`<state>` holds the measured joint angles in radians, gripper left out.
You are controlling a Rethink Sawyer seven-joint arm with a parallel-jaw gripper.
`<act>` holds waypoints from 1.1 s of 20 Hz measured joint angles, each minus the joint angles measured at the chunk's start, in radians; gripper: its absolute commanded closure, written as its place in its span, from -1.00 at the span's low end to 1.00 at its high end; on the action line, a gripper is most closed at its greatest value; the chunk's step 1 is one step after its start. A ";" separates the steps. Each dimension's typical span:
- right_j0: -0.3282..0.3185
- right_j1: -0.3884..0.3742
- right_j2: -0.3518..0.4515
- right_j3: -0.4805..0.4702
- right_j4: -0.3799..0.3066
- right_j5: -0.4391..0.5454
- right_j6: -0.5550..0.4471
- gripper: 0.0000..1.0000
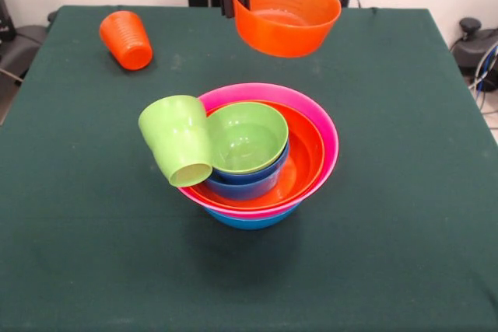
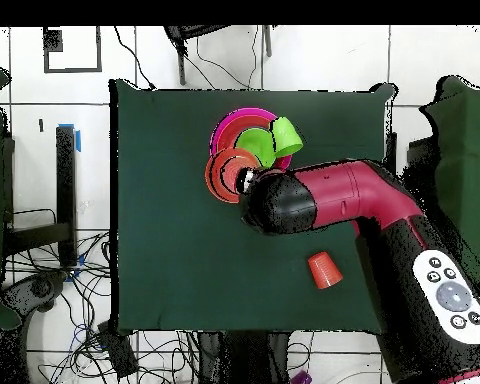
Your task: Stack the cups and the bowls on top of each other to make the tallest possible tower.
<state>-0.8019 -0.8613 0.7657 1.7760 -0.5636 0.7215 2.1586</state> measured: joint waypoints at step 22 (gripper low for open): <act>0.005 0.257 0.015 -0.157 -0.147 0.000 -0.040 1.00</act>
<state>-0.7969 -0.6045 0.7810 1.6190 -0.7104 0.7217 2.1184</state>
